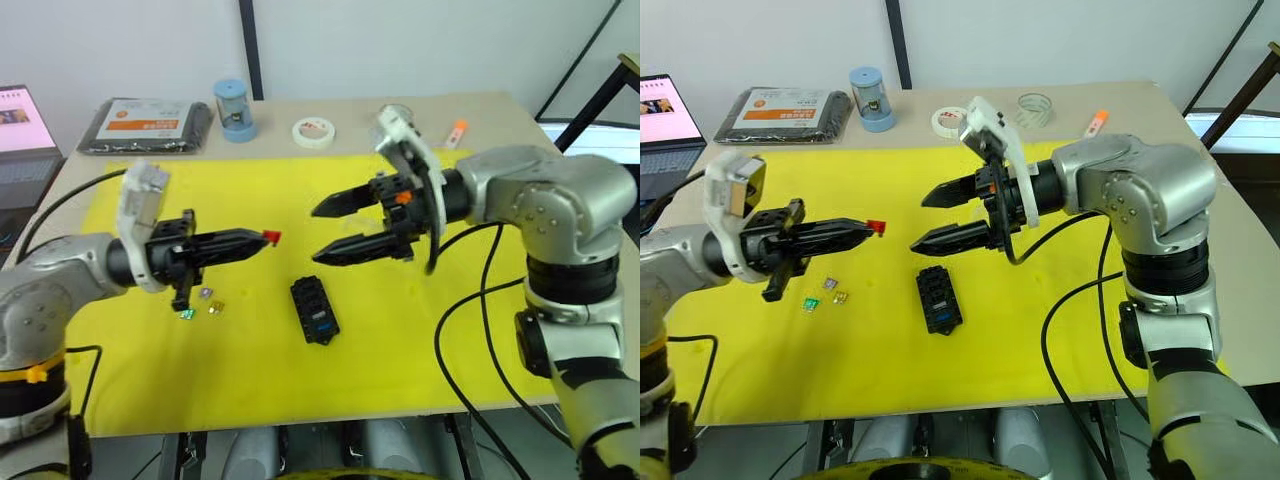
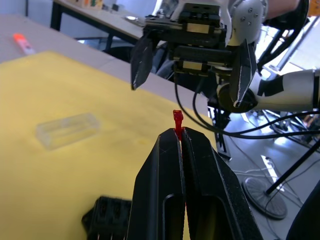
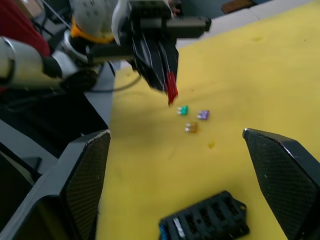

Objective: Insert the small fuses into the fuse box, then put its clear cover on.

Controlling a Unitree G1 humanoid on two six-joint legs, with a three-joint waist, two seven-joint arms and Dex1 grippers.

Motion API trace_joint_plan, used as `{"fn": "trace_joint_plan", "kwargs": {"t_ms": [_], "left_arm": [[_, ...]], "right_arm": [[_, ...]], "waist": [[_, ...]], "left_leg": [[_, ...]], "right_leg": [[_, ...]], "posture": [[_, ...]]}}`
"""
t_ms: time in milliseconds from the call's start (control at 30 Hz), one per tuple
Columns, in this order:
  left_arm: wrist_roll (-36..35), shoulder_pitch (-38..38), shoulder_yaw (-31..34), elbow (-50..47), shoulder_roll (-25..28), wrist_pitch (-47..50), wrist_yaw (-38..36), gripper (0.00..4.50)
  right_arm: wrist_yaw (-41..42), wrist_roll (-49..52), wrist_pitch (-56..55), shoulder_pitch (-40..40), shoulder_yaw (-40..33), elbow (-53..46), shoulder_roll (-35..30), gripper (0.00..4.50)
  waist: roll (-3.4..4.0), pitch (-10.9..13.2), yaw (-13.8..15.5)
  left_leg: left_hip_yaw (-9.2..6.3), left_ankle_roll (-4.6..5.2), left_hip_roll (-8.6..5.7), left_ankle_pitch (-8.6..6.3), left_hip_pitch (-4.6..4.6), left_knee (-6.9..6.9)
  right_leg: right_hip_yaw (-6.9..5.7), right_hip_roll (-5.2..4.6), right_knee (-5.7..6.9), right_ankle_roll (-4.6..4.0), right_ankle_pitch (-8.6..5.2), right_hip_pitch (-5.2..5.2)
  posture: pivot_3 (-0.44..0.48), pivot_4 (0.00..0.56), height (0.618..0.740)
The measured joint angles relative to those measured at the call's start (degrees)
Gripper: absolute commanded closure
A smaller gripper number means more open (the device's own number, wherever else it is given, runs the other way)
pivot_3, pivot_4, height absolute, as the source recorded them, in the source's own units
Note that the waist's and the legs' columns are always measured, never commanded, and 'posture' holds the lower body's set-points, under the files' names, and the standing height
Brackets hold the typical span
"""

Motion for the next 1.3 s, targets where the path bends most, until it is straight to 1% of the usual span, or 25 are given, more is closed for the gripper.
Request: {"fn": "trace_joint_plan", "kwargs": {"t_ms": [133, 300, 467, 500, 567, 600, 933, 1300], "left_arm": [[0.00, -1.05, -2.90, 0.00, -0.94, -1.31, 0.84, 4.50], [-0.06, -2.08, -4.35, 0.02, -1.22, -2.78, 1.17, 4.50], [-0.06, -2.29, -5.46, 0.06, -1.23, -3.51, 1.39, 4.50], [-0.06, -2.29, -5.48, 0.09, -1.22, -3.60, 1.44, 4.50], [-0.05, -2.29, -5.49, 0.32, -1.17, -3.74, 1.53, 4.50], [-0.05, -2.28, -5.49, 0.48, -1.13, -3.76, 1.57, 4.50], [-0.06, -2.23, -5.49, 0.56, -1.10, -3.81, 2.13, 4.50], [-0.07, -2.20, -5.49, 0.56, -1.10, -3.87, 2.15, 4.50]], "right_arm": [[-2.88, 3.10, 2.45, -0.04, -1.10, -0.09, 0.08, 2.01], [-6.27, 5.28, 3.28, -0.08, -1.01, -0.11, 0.18, 2.01], [-7.62, 6.74, 2.48, -0.44, -0.63, -0.09, 0.22, 2.01], [-7.77, 6.98, 2.24, -0.53, -0.54, -0.09, 0.21, 2.38], [-8.05, 7.42, 1.97, -0.54, -0.42, -0.08, 0.18, 2.87], [-8.18, 7.51, 1.90, -0.54, -0.40, -0.08, 0.15, 3.22], [-9.01, 8.53, 0.08, -0.52, 1.61, -0.09, -0.24, 3.22], [-9.42, 8.60, -1.75, -0.52, 2.03, -0.09, -0.90, 3.22]], "waist": [[0.00, 0.00, 0.04], [0.00, 0.00, 0.01], [0.00, 0.00, 0.04], [0.00, 0.00, 0.04], [0.00, 0.00, 0.05], [0.00, 0.00, 0.05], [0.00, 0.00, 0.05], [0.00, 0.00, 0.06]], "left_leg": [[-0.01, 0.01, 0.00, 0.00, -0.03, 0.00], [-0.02, 0.01, 0.00, 0.00, -0.02, 0.00], [-0.04, 0.01, 0.01, 0.00, -0.03, 0.00], [-0.04, 0.01, 0.01, 0.00, -0.03, 0.01], [-0.04, 0.01, 0.01, 0.00, -0.03, 0.01], [-0.05, 0.01, 0.01, 0.00, -0.03, 0.01], [-0.06, 0.01, 0.01, 0.00, -0.03, 0.00], [-0.06, 0.01, 0.01, 0.00, -0.03, 0.00]], "right_leg": [[-0.01, 0.06, -0.02, 0.00, 0.00, 0.01], [0.00, 0.12, -0.02, 0.00, 0.00, 0.02], [0.00, 0.16, -0.03, 0.00, 0.00, 0.02], [0.00, 0.16, -0.03, 0.00, 0.00, 0.02], [0.00, 0.16, -0.03, 0.00, 0.00, 0.03], [0.00, 0.16, -0.03, 0.00, 0.00, 0.03], [0.00, 0.17, -0.04, 0.00, 0.00, 0.03], [0.00, 0.16, -0.06, 0.00, 0.00, 0.03]], "posture": [[0.000, 0.150, 0.740], [0.000, 0.150, 0.740], [0.000, 0.150, 0.740], [0.000, 0.150, 0.740], [0.000, 0.150, 0.740], [0.000, 0.150, 0.740], [0.000, 0.150, 0.740], [0.000, 0.150, 0.740]]}}
